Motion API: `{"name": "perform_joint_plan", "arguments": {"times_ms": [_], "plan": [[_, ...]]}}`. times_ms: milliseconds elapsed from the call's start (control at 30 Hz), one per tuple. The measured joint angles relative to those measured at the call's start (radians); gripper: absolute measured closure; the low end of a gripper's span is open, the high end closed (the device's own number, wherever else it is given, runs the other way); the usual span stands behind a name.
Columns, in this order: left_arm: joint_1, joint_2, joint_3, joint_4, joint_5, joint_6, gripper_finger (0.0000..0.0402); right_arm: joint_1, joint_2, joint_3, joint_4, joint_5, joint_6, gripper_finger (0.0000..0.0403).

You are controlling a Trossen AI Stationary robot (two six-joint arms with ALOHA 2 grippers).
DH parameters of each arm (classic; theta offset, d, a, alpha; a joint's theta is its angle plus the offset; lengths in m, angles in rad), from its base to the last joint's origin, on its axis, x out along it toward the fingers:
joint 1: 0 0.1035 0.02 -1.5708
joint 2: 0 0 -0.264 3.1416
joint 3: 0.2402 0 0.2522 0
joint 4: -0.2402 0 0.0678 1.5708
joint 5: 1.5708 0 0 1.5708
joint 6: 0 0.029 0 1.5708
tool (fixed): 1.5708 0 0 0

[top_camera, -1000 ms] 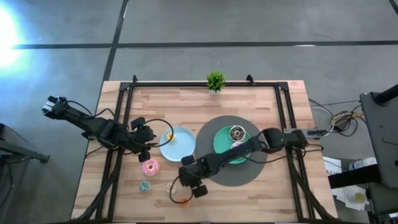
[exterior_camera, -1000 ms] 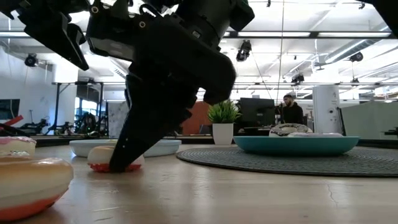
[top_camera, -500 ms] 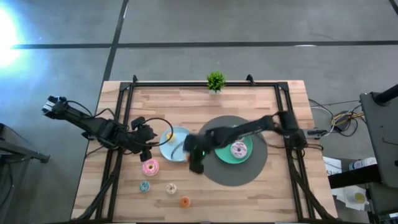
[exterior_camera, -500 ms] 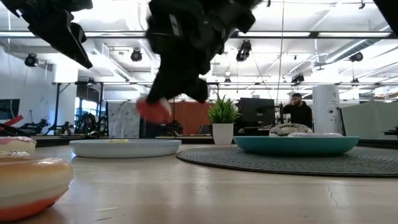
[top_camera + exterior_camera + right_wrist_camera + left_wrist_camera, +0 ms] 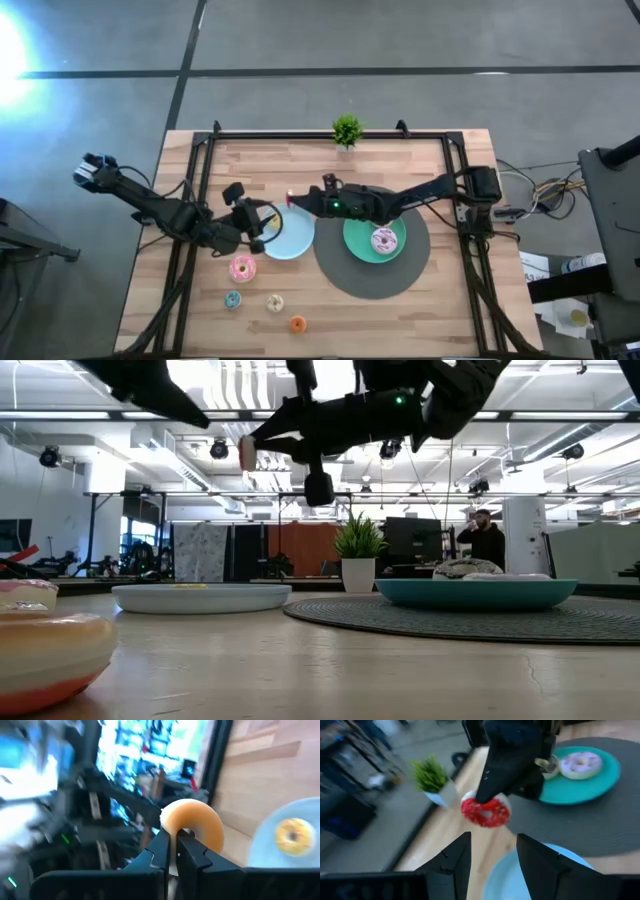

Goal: Pick & Place donuts
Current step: Put the small red donut on the blue plate

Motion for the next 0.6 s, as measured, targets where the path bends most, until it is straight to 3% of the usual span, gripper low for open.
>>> {"name": "perform_joint_plan", "arguments": {"times_ms": [267,600], "plan": [[0.002,0.096,0.000,0.079,-0.080,-0.012,0.0269,0.019,0.014,-0.007,0.057,0.176,0.111,0.0390],[0.093,0.187,-0.001,0.220,-0.119,-0.005,0.0269,0.021,0.027,0.094,-0.052,0.179,0.035,0.0390]]}}
